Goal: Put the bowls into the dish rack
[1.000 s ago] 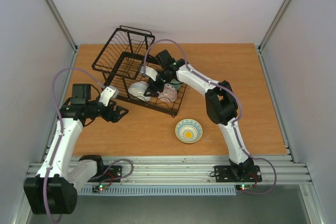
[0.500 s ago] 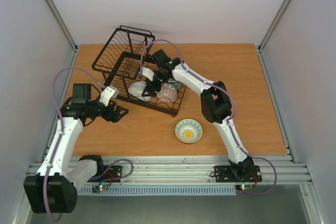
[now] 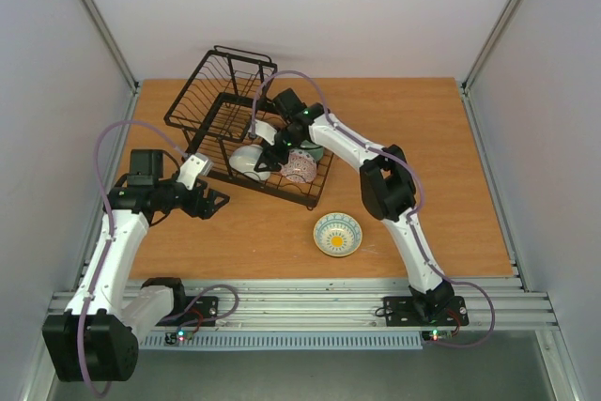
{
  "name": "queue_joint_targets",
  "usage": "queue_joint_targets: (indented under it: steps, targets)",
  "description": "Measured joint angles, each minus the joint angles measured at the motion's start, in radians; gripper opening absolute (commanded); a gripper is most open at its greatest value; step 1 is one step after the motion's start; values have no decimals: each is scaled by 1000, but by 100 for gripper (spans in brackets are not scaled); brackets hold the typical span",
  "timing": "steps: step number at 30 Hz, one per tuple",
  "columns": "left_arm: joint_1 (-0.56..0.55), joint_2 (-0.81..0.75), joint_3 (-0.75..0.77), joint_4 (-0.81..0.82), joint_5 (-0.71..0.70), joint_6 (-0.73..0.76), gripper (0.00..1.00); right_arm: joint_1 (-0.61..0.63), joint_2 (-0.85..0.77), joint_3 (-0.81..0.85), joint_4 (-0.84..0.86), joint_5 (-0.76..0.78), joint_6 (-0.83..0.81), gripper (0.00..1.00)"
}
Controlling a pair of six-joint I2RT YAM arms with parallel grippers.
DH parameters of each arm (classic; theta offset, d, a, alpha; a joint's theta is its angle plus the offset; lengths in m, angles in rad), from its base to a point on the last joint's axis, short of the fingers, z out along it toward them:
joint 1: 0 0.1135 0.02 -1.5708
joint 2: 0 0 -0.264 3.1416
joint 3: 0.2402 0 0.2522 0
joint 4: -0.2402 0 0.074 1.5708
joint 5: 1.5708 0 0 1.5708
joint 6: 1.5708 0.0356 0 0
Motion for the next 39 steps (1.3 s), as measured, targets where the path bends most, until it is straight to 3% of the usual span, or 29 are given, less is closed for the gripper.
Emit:
queue_joint_targets:
  steps: [4,9,17,39]
  targets:
    - [0,-2,0,0,-5,0,86,2,-53,-103,89,7,6,14]
    - [0,-2,0,3,-6,0,86,8,-143,-267,204,31,16,2]
    - [0,-2,0,3,-13,0,86,15,-262,-479,386,75,21,1]
    - [0,-8,-2,4,-22,0,86,43,-427,-845,909,238,67,1]
